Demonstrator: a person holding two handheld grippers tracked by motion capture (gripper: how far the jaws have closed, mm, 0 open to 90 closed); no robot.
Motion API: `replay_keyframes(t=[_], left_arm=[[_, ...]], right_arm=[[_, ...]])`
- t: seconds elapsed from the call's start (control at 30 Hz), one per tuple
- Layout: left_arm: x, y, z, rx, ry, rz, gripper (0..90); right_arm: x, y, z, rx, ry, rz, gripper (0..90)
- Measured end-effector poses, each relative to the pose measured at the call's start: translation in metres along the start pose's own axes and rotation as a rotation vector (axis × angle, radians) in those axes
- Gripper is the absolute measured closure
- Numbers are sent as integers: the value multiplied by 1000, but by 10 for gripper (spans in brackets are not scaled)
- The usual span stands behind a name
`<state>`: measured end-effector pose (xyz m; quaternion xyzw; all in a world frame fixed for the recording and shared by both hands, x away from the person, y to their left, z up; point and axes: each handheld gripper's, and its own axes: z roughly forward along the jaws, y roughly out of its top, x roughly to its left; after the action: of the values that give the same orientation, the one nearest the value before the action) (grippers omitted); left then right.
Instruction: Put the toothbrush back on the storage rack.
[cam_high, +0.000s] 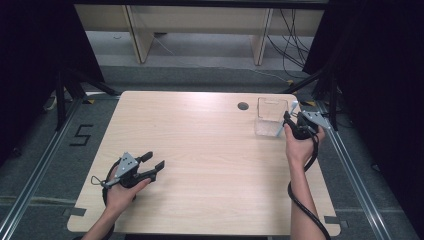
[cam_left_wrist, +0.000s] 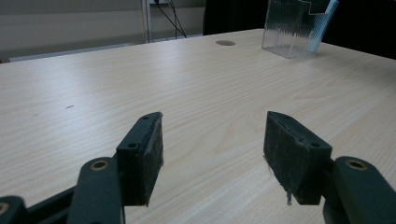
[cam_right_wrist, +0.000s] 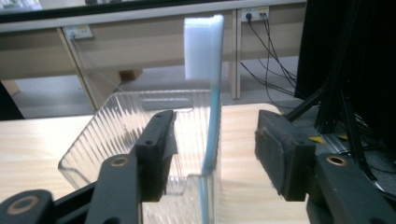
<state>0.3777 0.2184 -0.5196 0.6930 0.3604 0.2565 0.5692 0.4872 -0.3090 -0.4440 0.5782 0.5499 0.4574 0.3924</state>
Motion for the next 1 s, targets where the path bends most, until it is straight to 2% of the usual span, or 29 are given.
replay_keyframes(t=[0.03,0.1,0.13,0.17,0.2,0.3,0.33,0.37,0.4,0.43,0.47,0.5,0.53,0.57,0.63,0.67,0.73,0.77,0.8,0.83,0.87,0.9,0.97,1.0], left_arm=[[0,0,0,0,0,0,375],[2,1,-1,3,-1,29,375],[2,1,-1,5,1,29,375],[1,1,-1,5,1,29,375],[1,1,-1,5,2,28,375],[1,1,-1,4,1,30,375],[1,0,0,-6,-4,22,375],[-1,-1,0,-3,-3,1,375],[0,-1,0,-1,-5,9,375],[1,-1,-1,13,1,29,375],[1,-1,-1,13,1,33,375],[1,-1,-1,13,1,32,375],[1,-1,-1,13,2,32,375],[1,-2,-1,10,1,29,375],[1,-3,-1,11,1,28,375],[1,-3,-2,12,2,26,375],[1,-3,-2,13,3,25,374],[0,-4,-2,1,-1,4,374],[0,-4,-2,0,-1,4,375],[1,-4,-2,-1,0,6,375],[2,-3,-3,1,1,28,374],[2,-3,-3,8,6,24,374],[2,-3,-3,5,3,20,374],[2,-3,-3,5,2,20,375]], right_arm=[[1,-1,-2,5,-1,3,460],[1,-2,-5,17,1,-11,448],[-1,-3,-7,9,5,-41,444],[1,-5,-10,24,0,-10,439],[2,-5,-13,38,6,-2,435],[1,-10,-21,50,24,-21,427],[0,-12,-22,46,24,-43,421],[2,-13,-25,68,25,-37,418],[4,-16,-26,72,19,-32,418],[4,-17,-29,83,31,-55,418],[6,-19,-30,87,42,-31,418],[7,-20,-33,103,35,-36,418],[9,-22,-35,97,39,-42,418],[11,-23,-37,106,43,-28,417],[11,-25,-39,99,67,-61,414],[13,-26,-40,97,53,-72,410],[16,-28,-45,120,64,-63,405],[17,-29,-46,106,74,-68,402],[19,-30,-48,120,74,-53,400],[20,-30,-51,134,70,-58,398],[19,-31,-51,116,83,-79,394],[22,-32,-54,130,79,-50,393],[20,-34,-56,120,98,-79,391],[22,-34,-59,137,79,-81,389]])
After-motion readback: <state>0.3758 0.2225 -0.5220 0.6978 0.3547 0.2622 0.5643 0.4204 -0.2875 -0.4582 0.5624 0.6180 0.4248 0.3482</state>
